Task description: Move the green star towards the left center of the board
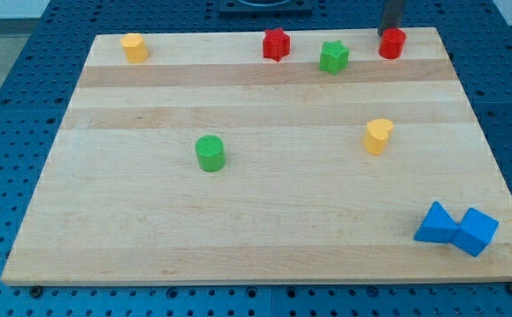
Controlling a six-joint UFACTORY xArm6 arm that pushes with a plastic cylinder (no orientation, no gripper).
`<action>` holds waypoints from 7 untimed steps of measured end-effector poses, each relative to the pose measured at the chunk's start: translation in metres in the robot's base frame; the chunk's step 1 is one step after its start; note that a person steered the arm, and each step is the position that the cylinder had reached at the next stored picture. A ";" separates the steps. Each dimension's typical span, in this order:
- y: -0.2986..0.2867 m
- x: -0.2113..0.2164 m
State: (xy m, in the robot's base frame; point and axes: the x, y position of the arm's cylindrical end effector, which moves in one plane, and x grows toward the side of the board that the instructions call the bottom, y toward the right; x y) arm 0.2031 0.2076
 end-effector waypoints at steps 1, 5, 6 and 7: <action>0.000 -0.001; -0.067 -0.011; -0.074 -0.003; -0.076 0.011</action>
State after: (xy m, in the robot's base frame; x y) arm 0.2141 0.1318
